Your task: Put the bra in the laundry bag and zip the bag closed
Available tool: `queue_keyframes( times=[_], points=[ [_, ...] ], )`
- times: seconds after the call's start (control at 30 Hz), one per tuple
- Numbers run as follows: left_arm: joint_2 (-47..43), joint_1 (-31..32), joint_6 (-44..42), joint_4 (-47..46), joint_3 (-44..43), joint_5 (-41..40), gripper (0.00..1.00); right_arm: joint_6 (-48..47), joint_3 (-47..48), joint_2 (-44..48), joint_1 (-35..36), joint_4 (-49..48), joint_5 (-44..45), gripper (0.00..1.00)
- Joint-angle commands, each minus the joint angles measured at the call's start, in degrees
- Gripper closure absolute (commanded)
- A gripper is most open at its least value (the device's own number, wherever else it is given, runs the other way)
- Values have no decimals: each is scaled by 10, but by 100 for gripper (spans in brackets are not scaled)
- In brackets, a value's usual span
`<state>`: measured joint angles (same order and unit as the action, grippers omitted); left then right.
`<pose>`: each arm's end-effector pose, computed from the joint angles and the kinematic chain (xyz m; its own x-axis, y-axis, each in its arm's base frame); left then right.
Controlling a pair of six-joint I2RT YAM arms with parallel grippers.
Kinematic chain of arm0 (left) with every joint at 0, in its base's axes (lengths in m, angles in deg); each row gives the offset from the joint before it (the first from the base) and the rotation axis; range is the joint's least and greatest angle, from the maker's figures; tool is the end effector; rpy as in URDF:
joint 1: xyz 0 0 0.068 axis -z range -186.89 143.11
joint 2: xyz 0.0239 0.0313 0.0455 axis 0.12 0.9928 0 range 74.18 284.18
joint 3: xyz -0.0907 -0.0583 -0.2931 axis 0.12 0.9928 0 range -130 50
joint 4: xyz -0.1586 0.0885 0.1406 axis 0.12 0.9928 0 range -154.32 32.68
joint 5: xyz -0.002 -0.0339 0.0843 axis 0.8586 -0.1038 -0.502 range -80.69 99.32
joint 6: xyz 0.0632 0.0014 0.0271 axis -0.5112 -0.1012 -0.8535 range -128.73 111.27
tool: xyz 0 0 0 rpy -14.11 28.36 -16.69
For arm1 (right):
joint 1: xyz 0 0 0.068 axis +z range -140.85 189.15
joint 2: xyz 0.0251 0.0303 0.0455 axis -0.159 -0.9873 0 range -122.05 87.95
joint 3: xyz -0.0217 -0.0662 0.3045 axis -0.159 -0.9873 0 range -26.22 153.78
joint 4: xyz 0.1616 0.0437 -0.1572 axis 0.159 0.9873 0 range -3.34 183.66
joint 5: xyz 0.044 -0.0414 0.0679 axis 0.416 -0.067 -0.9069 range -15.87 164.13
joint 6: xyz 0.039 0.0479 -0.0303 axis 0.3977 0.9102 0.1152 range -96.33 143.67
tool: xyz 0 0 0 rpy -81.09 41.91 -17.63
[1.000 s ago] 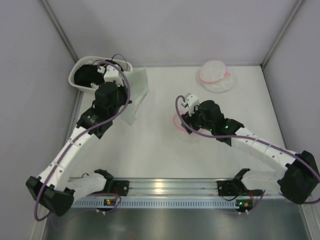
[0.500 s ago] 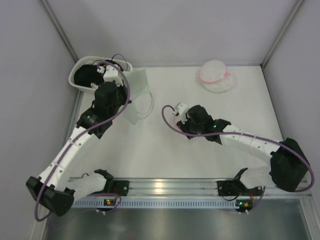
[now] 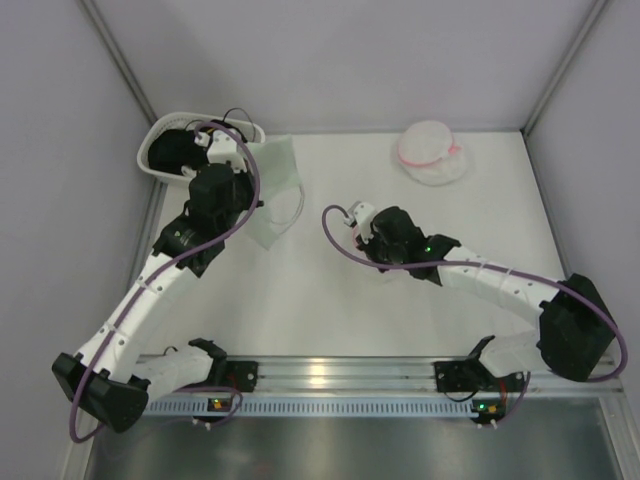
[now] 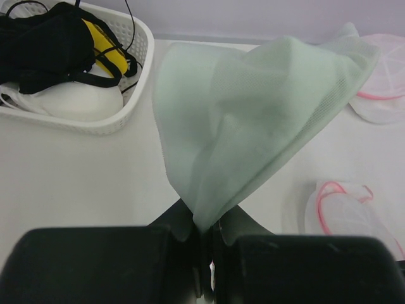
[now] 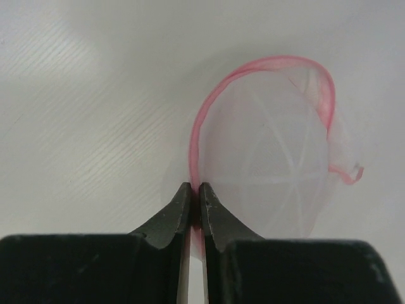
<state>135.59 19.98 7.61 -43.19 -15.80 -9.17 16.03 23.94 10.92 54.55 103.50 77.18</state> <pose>0.1873 -0.0751 0.4205 -0.2909 -0.1517 -0.9446 0.0792 0.9801 -0.1818 0.1848 0.1832 0.2791 -0.3901 -0.5845 -0.7114 -0.7424 0.6567 -0.1325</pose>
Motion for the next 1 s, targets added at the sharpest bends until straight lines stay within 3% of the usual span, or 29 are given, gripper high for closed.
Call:
queue_keyframes(
  times=[0.0,0.1,0.2,0.33,0.43,0.53,0.67,0.73,0.83,0.97],
  points=[
    [-1,-3,-5,-14,1,15,100,14,35,23,8,-3,5,92],
    [-3,-3,-5,-14,3,13,100,45,50,17,2,-8,7,89],
    [-8,-2,-5,-14,5,10,100,122,93,-7,-12,11,-14,100],
    [-9,-3,-3,-15,8,12,100,169,129,-44,-9,27,-51,100],
    [-8,-3,-5,-14,9,13,100,178,120,-58,-5,23,-37,81],
    [-10,-3,-7,-14,10,11,100,175,116,-70,-6,32,-33,70],
    [-14,-4,-8,-14,12,9,100,179,116,-72,-5,28,-33,68],
    [-12,-4,-8,-14,13,11,100,181,118,-69,-5,25,-37,57],
    [-10,-4,-7,-14,12,14,100,181,123,-62,-6,25,-46,50],
    [-7,-4,-6,-14,14,18,100,179,122,-52,-5,21,-47,49]
  ],
)
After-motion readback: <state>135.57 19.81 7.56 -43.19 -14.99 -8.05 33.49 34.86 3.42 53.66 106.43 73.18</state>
